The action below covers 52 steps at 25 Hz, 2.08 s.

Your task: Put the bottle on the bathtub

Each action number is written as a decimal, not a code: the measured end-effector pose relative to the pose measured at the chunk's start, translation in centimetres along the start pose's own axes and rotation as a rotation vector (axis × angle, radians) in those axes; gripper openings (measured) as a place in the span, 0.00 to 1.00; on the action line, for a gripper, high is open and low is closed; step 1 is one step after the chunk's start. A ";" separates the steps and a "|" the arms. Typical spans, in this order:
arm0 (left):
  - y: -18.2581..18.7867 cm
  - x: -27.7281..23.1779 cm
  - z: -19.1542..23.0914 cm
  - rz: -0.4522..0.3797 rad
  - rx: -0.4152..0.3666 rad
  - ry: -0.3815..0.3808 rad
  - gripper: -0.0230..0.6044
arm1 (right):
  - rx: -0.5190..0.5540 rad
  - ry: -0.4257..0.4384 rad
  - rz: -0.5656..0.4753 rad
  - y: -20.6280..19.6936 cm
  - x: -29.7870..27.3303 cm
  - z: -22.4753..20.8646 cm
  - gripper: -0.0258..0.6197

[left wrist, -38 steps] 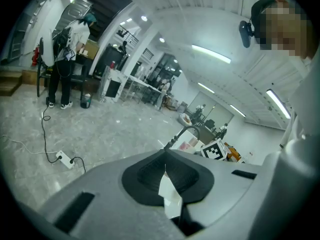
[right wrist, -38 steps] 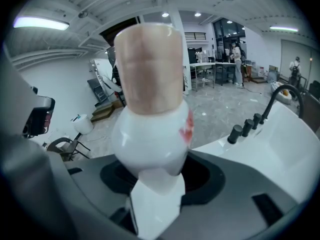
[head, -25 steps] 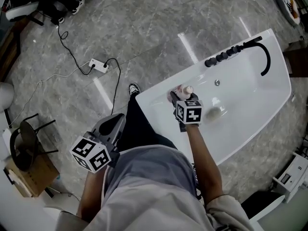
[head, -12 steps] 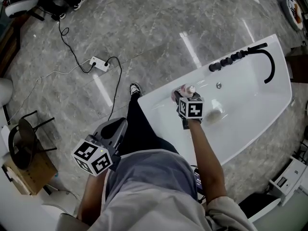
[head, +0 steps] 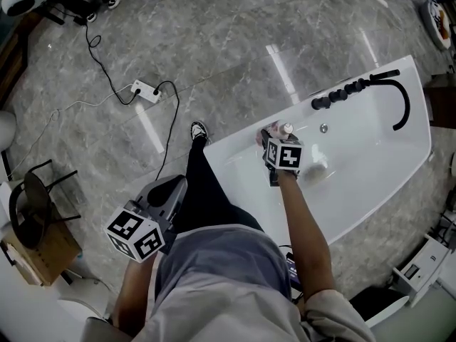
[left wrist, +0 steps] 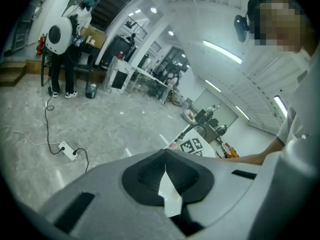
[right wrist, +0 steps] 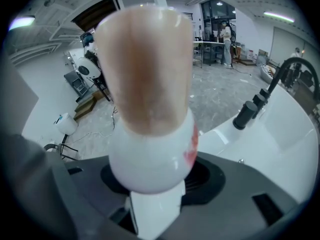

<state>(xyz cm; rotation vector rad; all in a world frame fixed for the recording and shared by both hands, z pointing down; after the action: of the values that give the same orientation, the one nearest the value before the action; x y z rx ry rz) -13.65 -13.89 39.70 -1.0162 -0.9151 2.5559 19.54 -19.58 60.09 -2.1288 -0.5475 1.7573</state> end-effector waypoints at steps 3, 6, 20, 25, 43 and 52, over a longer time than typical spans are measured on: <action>-0.1 -0.3 0.3 0.004 0.006 0.001 0.04 | -0.015 -0.007 -0.014 0.4 -0.5 -0.4 0.38; -0.1 -0.6 0.4 0.010 0.008 0.001 0.04 | -0.029 -0.019 -0.036 0.8 -0.8 -0.6 0.38; 0.4 -1.9 0.3 0.022 0.015 -0.014 0.04 | -0.003 -0.062 -0.067 0.1 -0.6 0.4 0.38; 0.3 -1.8 0.1 0.019 0.011 -0.014 0.04 | -0.020 -0.066 -0.078 -0.6 -0.5 0.9 0.38; -0.1 -0.9 -0.4 -0.025 0.026 -0.027 0.04 | -0.093 -0.049 -0.045 -2.7 -0.1 1.4 0.42; 0.1 -0.6 -1.3 -0.040 -0.001 -0.064 0.04 | -0.075 -0.049 -0.084 -2.9 2.3 1.9 0.42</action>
<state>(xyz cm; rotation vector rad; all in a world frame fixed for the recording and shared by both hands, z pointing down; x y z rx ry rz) -12.32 -13.57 39.22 -0.9120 -0.9437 2.5678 17.86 -15.93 59.12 -2.0842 -0.7154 1.7734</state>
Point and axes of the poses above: the fingertips, and each gripper's own axes: x backward along the fingers, z to its left, y out of its top, the point moved 8 cm from there along x, backward along the fingers, and after that the axes turned 1 degree about -z, right-handed, at the moved point
